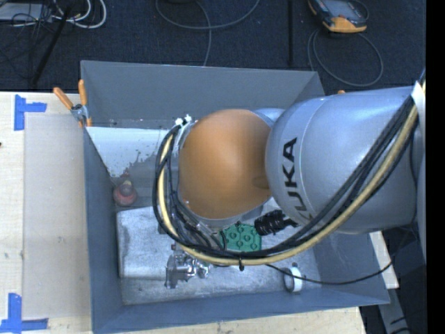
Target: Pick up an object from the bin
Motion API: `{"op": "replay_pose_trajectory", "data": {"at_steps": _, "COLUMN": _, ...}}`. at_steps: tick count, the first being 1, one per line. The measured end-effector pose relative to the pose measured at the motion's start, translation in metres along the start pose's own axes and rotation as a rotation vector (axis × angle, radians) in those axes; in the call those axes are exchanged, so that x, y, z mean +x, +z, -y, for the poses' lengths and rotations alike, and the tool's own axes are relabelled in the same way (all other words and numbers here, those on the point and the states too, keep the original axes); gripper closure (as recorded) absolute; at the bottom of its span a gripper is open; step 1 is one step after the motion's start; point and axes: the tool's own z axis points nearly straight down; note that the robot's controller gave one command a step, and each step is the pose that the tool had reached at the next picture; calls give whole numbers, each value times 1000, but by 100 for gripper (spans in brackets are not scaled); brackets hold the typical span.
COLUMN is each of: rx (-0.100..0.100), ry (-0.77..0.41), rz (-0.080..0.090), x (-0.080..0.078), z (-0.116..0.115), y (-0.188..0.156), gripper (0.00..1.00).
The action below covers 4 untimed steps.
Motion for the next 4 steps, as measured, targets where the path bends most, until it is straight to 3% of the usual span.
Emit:
{"op": "replay_pose_trajectory", "data": {"at_steps": 1, "rx": 1, "ry": -202, "rz": 7, "x": -22, "z": 44, "y": 152, "gripper": 0}}
{"op": "replay_pose_trajectory", "data": {"at_steps": 2, "rx": -4, "ry": -219, "rz": 14, "x": -53, "z": 99, "y": 151, "gripper": 0}}
{"op": "replay_pose_trajectory", "data": {"at_steps": 3, "rx": -3, "ry": -220, "rz": 6, "x": -51, "z": 97, "y": 151, "gripper": 100}}
{"op": "replay_pose_trajectory", "data": {"at_steps": 4, "rx": -4, "ry": -218, "rz": 15, "x": -52, "z": 98, "y": 151, "gripper": 0}}
